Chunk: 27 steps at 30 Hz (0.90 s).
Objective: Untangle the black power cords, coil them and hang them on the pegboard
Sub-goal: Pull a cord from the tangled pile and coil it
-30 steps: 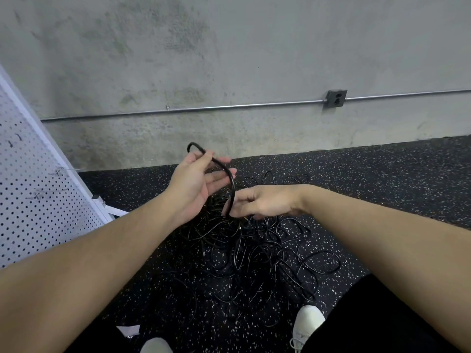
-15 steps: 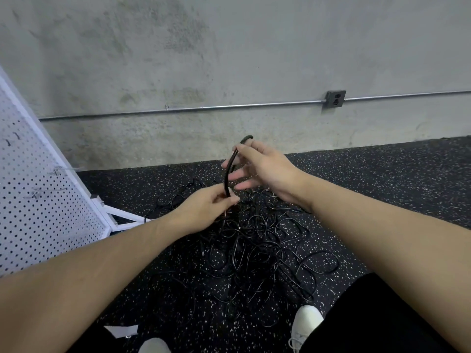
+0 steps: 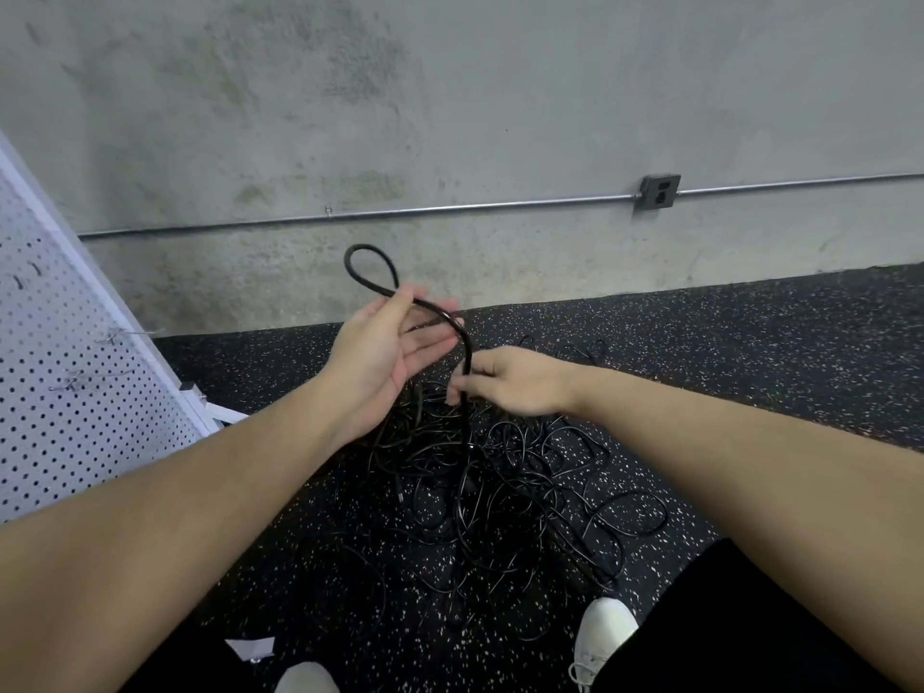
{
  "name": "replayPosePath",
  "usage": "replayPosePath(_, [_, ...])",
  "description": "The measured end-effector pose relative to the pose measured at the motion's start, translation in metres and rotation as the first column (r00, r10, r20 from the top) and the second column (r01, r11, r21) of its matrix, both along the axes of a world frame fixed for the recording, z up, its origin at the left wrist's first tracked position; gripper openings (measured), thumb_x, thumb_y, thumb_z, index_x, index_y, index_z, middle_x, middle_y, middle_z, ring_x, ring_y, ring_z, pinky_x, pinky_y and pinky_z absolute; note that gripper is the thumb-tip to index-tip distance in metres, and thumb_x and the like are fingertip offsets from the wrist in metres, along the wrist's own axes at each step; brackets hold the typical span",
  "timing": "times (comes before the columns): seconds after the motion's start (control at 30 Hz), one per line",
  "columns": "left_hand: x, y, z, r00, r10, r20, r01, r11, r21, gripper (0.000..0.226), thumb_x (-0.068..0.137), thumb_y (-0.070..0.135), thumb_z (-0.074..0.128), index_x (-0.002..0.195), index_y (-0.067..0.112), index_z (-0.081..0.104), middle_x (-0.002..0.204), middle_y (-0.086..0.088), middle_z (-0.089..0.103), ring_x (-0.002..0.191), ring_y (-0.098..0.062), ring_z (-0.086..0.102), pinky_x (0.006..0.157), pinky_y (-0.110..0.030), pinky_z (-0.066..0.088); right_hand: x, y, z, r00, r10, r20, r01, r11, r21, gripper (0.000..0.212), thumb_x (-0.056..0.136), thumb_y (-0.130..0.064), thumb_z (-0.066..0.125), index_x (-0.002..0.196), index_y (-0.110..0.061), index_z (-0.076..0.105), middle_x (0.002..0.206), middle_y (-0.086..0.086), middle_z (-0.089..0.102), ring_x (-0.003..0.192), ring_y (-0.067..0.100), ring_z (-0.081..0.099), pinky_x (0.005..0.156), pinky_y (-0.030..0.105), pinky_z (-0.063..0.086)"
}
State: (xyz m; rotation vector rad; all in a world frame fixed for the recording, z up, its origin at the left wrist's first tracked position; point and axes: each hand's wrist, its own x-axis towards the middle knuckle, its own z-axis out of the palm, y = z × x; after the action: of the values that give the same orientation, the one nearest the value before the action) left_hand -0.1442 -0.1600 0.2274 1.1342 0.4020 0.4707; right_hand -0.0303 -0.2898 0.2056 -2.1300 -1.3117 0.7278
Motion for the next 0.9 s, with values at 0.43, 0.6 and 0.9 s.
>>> replayPosePath(0.43, [-0.019,0.005,-0.043,0.729,-0.141,-0.670,0.666,0.375,0.645,0.024,0.096,0.043,0.067,0.118,0.035,0.068,0.115,0.020,0.070,0.108,0.004,0.063,0.102,-0.026,0.048,0.009,0.007,0.027,0.787,-0.209,-0.581,0.498,0.771,0.396,0.024,0.109,-0.019,0.043,0.125,-0.010,0.060,0.073,0.006,0.063,0.051,0.011,0.062,0.049,0.025,0.057])
replayPosePath(0.6, [-0.015,0.010,-0.046,0.759,-0.119,-0.641,0.619,0.437,0.652,0.020,0.106,0.022,0.054,0.100,0.031,0.071,0.102,0.017,0.077,0.105,0.002,0.067,0.095,-0.027,0.049,0.014,0.001,0.031,0.617,-0.186,-0.765,0.620,0.713,0.327,0.026,0.109,-0.029,0.041,0.120,-0.015,0.059,0.089,0.010,0.074,0.078,0.020,0.072,0.067,0.036,0.063])
replayPosePath(0.9, [-0.007,0.000,-0.004,0.974,-0.128,-0.189,0.180,0.940,0.289,0.016,0.107,0.023,0.052,0.117,0.016,0.062,0.097,-0.006,0.079,0.089,-0.024,0.077,0.066,-0.029,0.062,0.000,-0.014,0.007,0.988,0.100,-0.119,-0.128,0.958,-0.258,0.051,0.101,-0.029,0.059,0.148,-0.036,0.044,0.146,-0.014,0.050,0.124,0.004,0.051,0.105,0.027,0.040])
